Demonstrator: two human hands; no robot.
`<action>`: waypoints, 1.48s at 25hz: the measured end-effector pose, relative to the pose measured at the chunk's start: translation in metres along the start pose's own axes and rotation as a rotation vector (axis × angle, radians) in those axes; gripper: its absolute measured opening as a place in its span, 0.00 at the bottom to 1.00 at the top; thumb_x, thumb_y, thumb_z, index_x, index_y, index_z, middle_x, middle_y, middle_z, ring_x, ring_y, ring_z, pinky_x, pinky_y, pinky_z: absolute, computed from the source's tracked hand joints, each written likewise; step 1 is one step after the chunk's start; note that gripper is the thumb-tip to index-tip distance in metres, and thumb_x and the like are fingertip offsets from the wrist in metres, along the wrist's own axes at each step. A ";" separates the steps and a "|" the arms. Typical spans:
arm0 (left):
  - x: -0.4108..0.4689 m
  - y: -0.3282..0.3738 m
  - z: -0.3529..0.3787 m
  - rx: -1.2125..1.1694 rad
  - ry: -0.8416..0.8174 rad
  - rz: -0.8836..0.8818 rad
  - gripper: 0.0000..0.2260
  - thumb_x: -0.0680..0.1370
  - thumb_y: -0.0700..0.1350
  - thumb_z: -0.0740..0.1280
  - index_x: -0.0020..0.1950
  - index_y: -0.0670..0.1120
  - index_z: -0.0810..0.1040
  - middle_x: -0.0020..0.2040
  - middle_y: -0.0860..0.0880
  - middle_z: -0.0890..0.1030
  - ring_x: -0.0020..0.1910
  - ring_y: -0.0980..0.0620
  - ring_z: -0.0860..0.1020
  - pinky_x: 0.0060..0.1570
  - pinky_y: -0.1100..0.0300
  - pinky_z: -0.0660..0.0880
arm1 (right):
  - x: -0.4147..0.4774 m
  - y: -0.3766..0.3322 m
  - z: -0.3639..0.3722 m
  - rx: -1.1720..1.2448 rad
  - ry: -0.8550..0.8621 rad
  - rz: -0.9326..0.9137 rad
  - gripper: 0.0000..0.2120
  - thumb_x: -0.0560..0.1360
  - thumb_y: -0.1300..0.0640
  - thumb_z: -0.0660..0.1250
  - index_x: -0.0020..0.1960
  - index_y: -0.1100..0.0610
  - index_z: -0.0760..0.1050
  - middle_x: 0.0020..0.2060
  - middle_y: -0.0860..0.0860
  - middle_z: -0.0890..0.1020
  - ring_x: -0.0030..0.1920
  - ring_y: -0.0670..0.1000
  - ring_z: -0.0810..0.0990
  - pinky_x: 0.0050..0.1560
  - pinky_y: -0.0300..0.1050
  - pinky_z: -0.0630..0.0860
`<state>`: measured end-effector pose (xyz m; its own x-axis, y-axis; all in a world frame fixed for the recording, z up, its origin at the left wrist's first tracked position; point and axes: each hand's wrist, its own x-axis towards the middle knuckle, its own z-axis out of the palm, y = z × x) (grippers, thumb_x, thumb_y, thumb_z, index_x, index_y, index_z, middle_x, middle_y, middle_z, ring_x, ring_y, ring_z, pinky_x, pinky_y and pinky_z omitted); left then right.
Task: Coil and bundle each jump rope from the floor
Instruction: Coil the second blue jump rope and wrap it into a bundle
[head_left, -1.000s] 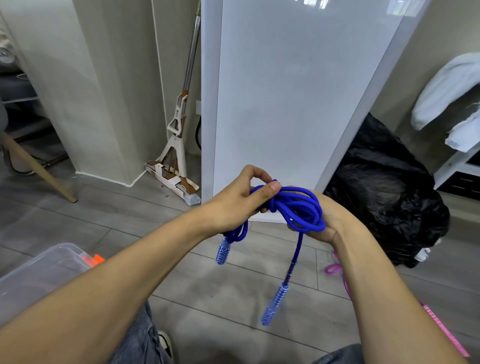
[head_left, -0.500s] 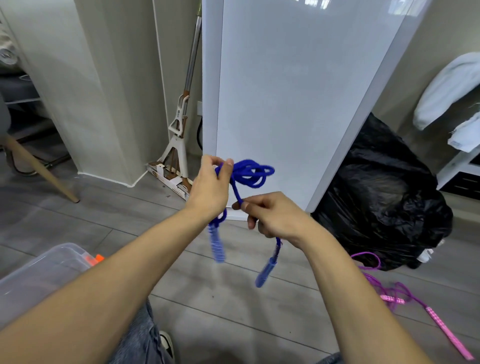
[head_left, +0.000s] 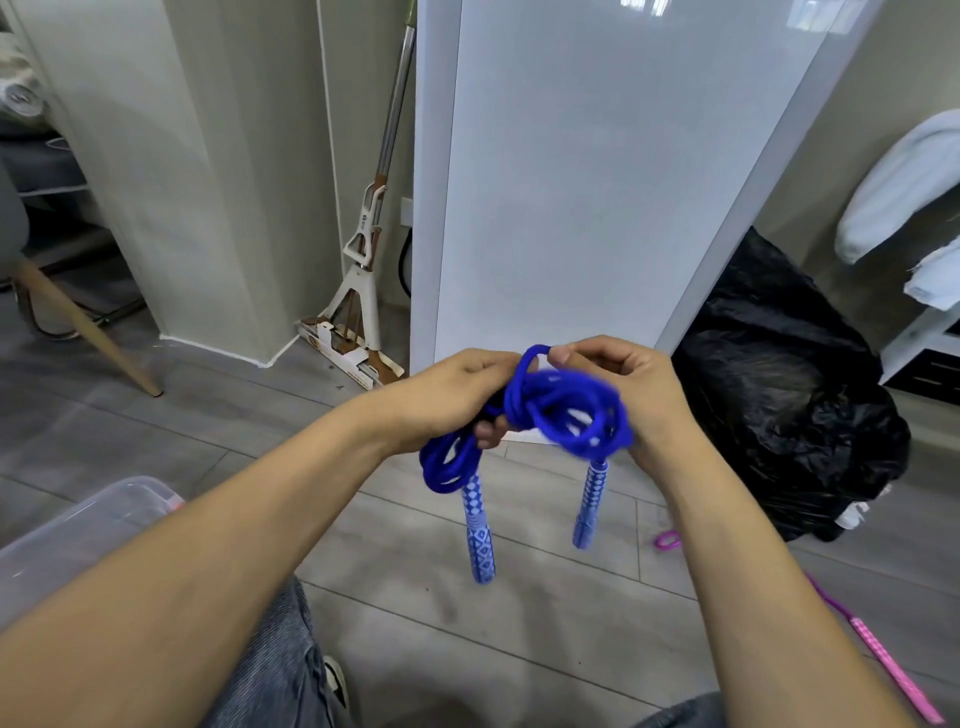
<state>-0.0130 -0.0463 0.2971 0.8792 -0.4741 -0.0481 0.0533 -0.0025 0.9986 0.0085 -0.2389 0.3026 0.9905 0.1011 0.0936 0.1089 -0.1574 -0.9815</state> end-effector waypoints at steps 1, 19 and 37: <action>0.002 0.001 0.002 -0.131 0.042 -0.008 0.23 0.86 0.50 0.54 0.34 0.49 0.78 0.29 0.48 0.68 0.28 0.51 0.60 0.30 0.58 0.63 | 0.001 0.004 0.001 -0.011 -0.005 0.045 0.02 0.74 0.65 0.73 0.43 0.60 0.83 0.32 0.52 0.83 0.29 0.48 0.75 0.33 0.43 0.73; 0.016 -0.009 -0.038 -0.479 0.607 0.004 0.07 0.83 0.45 0.63 0.54 0.43 0.78 0.38 0.46 0.79 0.36 0.49 0.80 0.44 0.52 0.76 | -0.015 -0.002 -0.021 -0.084 -0.490 0.520 0.07 0.81 0.62 0.64 0.53 0.64 0.79 0.41 0.58 0.83 0.37 0.55 0.81 0.39 0.47 0.79; 0.018 -0.011 -0.038 -0.604 0.392 -0.105 0.13 0.80 0.48 0.62 0.55 0.41 0.79 0.41 0.47 0.80 0.41 0.49 0.80 0.58 0.50 0.76 | -0.007 -0.024 0.036 0.408 0.159 -0.005 0.10 0.81 0.48 0.65 0.50 0.50 0.84 0.30 0.44 0.66 0.30 0.45 0.63 0.31 0.37 0.64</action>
<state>0.0197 -0.0215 0.2844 0.9541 -0.1471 -0.2610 0.2992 0.5099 0.8065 -0.0036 -0.2008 0.3196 0.9941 -0.0566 0.0920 0.1033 0.2469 -0.9635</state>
